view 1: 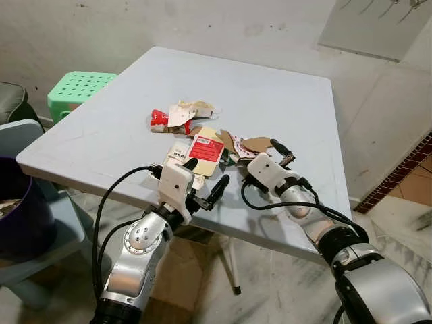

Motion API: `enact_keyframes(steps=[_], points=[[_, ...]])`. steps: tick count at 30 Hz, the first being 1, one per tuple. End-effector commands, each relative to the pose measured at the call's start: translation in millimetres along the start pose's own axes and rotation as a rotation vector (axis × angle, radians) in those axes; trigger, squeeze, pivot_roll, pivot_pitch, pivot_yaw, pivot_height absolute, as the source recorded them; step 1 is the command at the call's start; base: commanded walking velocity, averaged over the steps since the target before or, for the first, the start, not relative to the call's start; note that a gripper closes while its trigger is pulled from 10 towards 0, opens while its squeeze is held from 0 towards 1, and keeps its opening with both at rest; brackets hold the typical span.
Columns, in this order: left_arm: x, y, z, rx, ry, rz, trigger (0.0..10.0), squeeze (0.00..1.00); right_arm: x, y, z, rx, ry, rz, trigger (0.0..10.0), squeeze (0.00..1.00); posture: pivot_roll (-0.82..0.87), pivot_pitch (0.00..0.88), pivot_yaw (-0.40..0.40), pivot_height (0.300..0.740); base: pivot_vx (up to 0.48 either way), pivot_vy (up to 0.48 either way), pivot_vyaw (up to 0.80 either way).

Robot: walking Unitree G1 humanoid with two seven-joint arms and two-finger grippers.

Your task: Picking trash to rubbish bin

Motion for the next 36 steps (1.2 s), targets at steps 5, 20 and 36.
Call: enact_keyframes(steps=[5, 20, 36], points=[[1.5, 0.2, -1.9, 0.002, -0.003, 0.011, 10.0, 0.0, 2.5, -1.1, 1.6, 0.014, 0.005, -0.007, 0.0, 0.0, 0.14, 0.082, -0.093, 0.715, 0.0, 0.0, 0.0], [0.5, -0.1, -5.8, 0.014, -0.014, 0.013, 10.0, 0.0, 14.3, -2.6, 7.4, 0.021, 0.022, 0.0, 0.0, 0.0, 0.16, 0.101, -0.095, 0.715, 0.0, 0.0, 0.0], [-3.9, 2.7, -14.7, 0.024, -0.038, 0.002, 10.0, 0.0, 14.6, -2.6, 9.6, 0.036, 0.007, -0.016, 0.0, 0.0, 0.16, 0.15, -0.108, 0.715, 0.0, 0.0, 0.0]])
Point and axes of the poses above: a point about 5 cm out from each wrist's last joint towards the gripper, its own z axis pointing out of the wrist towards the gripper, its own x axis along the axis of the wrist's last joint, y = z × x, the point moved 5 cm from there along z, pointing out of the wrist towards the gripper, and after that the axes turned 5 degrees about -z, right-handed, at the moved point
